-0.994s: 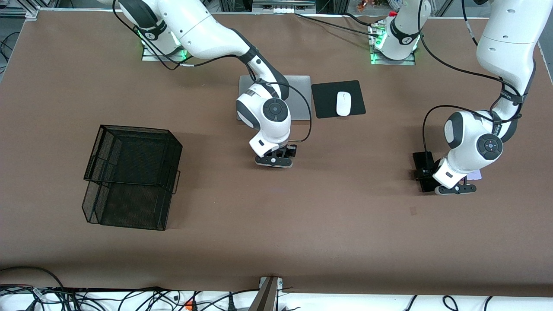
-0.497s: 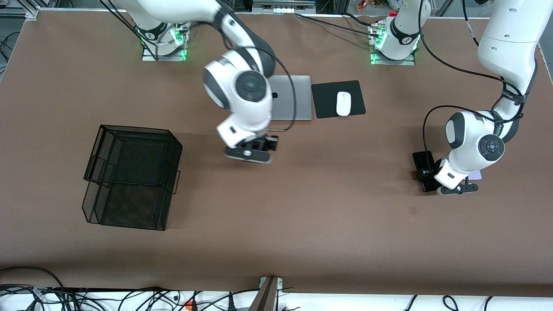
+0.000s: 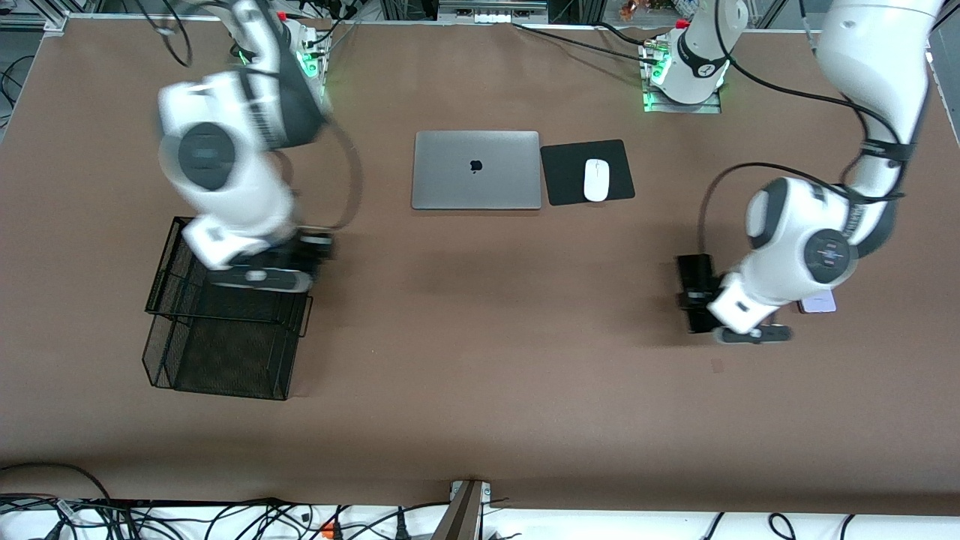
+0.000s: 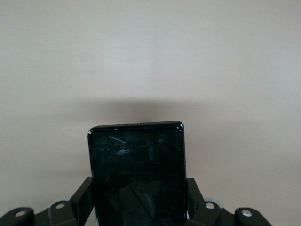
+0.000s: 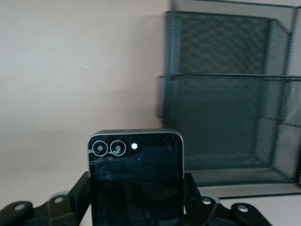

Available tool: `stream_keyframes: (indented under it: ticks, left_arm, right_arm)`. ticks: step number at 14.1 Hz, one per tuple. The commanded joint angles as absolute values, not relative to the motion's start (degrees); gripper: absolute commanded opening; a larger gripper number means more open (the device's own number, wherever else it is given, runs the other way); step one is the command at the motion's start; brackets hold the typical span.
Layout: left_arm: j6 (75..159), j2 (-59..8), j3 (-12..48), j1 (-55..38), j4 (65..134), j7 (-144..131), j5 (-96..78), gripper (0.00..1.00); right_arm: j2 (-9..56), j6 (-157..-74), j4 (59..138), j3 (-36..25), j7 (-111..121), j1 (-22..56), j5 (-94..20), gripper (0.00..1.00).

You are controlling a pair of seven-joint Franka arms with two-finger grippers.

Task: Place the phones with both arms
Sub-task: 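Drop the flip phone into the organizer while the left gripper sets down the tall phone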

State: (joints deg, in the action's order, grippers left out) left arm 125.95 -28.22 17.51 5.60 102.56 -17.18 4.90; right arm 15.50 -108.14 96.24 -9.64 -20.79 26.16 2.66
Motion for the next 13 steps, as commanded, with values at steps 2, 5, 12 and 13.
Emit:
stream_keyframes:
  ticks: [2,5,12,13]
  left_arm:
    - [125.42,-35.66,19.95,-5.76,94.51,-29.93,4.31,0.37]
    - [127.43,-42.69,19.95,-15.44,87.82,-32.87,4.13,0.39]
    - [138.78,-45.8,20.04,-23.56,87.45,-44.74,5.1,1.0]
    - [138.0,-44.83,20.04,-23.47,87.71,-45.08,5.01,1.0]
  right_arm:
    - [7.56,-118.89,113.27,-19.31,-7.41,26.37,0.45,0.13]
    - [11.58,-126.46,116.36,-23.55,-0.45,25.93,-0.96,0.13]
    - [17.58,-129.55,115.58,-23.73,1.49,20.93,-3.52,0.47]
    - [17.67,-129.2,114.53,-23.73,1.32,20.57,-3.52,0.9]
